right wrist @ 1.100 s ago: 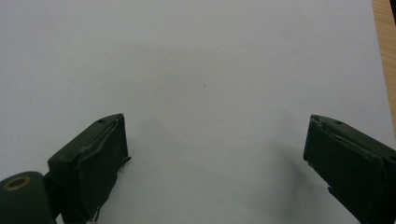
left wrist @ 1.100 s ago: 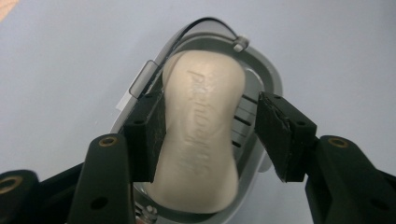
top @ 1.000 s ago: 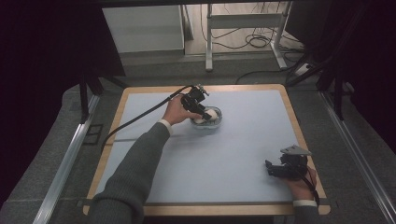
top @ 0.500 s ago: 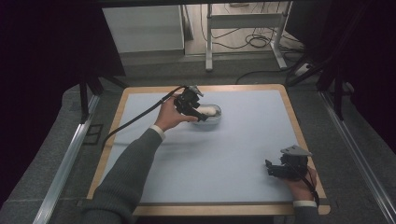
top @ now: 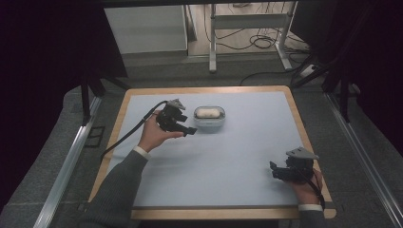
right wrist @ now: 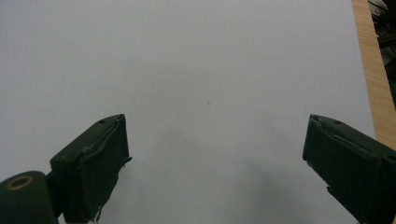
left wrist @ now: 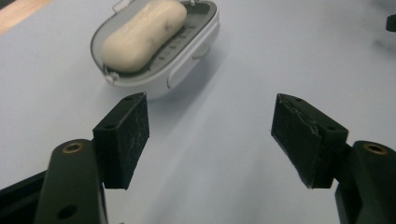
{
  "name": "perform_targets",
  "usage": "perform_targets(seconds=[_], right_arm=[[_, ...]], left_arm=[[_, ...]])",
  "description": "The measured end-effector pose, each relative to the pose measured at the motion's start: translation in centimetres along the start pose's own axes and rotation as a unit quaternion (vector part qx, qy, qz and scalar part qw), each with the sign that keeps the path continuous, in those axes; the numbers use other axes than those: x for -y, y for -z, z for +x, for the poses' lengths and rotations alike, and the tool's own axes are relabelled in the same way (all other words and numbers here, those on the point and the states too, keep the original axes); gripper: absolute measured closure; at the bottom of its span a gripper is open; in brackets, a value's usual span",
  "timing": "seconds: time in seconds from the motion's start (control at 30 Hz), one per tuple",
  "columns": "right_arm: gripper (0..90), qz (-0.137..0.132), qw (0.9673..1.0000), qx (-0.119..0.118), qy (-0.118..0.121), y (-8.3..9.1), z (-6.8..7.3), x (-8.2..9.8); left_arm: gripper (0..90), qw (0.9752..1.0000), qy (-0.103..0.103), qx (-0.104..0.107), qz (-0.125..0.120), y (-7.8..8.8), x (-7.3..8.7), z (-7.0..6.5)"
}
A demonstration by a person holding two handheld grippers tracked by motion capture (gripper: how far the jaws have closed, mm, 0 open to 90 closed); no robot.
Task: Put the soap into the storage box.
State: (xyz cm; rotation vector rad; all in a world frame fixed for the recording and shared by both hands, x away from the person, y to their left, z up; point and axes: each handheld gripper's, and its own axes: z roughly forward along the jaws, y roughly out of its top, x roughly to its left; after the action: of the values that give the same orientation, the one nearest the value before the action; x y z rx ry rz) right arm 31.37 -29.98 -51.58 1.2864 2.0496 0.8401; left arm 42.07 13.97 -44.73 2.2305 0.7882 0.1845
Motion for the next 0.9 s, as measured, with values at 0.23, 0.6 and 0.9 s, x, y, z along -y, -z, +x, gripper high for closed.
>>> perform_targets(seconds=[0.23,0.6,0.9], right_arm=[[6.7,-0.004,1.0000,0.001,-0.001,0.2,0.0,-0.1],[6.7,-0.010,0.9999,-0.002,0.002,0.4,0.2,-0.2],[6.7,-0.016,0.9999,-0.001,0.006,0.5,0.4,-0.4]], left_arm=[[27.5,0.9998,0.008,-0.013,-0.015,0.9,3.2,-0.8],[25.8,0.9985,0.048,-0.025,-0.014,2.5,8.8,-1.2],[26.3,0.9943,0.100,-0.026,-0.024,3.7,12.6,-1.2]])
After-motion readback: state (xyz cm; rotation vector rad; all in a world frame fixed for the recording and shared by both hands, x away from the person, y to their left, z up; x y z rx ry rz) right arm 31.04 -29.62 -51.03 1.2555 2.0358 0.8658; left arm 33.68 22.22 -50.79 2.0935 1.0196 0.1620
